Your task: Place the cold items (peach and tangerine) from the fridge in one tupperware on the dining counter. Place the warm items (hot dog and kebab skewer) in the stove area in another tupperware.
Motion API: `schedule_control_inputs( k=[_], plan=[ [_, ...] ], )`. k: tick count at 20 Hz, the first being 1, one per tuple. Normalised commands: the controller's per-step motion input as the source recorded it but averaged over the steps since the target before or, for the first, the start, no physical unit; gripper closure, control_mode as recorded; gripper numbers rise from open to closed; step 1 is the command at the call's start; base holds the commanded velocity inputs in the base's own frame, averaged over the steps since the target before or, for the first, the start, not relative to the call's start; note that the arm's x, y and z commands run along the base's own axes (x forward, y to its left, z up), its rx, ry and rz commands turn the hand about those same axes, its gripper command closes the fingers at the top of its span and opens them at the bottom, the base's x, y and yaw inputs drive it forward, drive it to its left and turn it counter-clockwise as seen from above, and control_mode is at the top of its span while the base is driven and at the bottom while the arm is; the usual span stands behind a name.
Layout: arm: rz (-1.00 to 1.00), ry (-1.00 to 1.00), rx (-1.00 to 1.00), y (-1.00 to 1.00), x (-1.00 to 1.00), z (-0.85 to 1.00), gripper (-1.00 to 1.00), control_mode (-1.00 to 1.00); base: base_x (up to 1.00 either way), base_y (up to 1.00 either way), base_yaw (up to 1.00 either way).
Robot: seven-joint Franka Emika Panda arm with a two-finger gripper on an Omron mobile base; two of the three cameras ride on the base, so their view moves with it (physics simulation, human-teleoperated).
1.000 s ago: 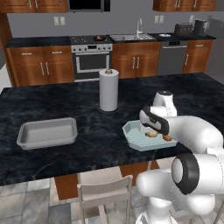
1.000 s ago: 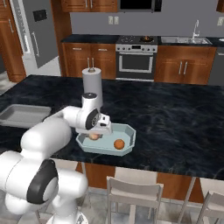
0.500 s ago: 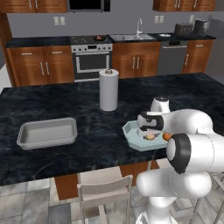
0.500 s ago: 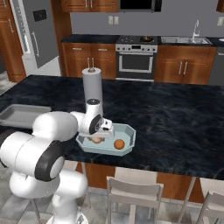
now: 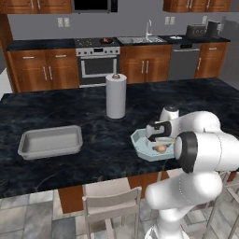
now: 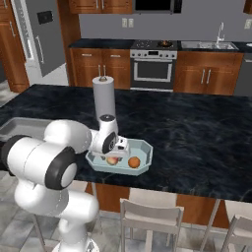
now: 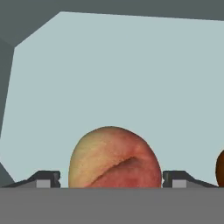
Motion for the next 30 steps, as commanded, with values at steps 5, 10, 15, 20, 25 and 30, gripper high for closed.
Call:
schedule_control_inputs(
  k=[5, 10, 15, 20, 25, 30],
  plan=[
    [0.00, -0.05, 0.00, 0.00, -0.27, 0.34, -1.00, -1.00, 0.00, 0.00, 0.00],
    [0.00, -0.10, 0.00, 0.12, -0.45, 0.76, -1.00, -1.00, 0.00, 0.00, 0.00],
    [0.00, -0.07, 0.00, 0.32, -0.59, 0.78, -1.00, -1.00, 0.00, 0.00, 0.00],
    [0.00, -0.01, 0.00, 0.35, -0.73, 0.66, -1.00, -1.00, 0.00, 0.00, 0.00],
    [0.00, -0.01, 0.00, 0.12, -0.69, 0.55, -1.00, -1.00, 0.00, 0.00, 0.00],
    [0.00, -0.06, 0.01, -0.01, -0.61, 0.43, -1.00, -1.00, 0.00, 0.00, 0.00]
  ],
)
